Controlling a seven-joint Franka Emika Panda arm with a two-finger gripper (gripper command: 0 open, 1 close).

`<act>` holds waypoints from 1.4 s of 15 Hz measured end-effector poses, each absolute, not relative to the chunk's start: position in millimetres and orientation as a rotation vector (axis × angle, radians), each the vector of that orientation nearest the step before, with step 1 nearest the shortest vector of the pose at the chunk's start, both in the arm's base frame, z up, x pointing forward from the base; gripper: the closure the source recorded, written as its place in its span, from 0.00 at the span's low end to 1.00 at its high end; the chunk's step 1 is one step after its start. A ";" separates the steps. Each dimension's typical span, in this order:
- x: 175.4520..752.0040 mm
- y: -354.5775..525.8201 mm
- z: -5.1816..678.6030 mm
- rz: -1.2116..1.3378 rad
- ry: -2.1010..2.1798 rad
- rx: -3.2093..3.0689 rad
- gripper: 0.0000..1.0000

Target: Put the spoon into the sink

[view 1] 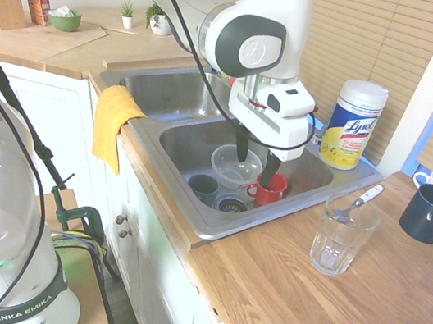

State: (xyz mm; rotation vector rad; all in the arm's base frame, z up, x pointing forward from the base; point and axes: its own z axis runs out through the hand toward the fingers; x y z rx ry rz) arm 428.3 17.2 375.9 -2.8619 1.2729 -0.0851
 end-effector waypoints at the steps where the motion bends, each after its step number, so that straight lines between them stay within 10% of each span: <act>1: 428.5 17.5 375.5 -0.084 1.272 -2.862 0.00; 21: 369.8 -120.6 531.7 -0.519 0.990 -2.734 0.00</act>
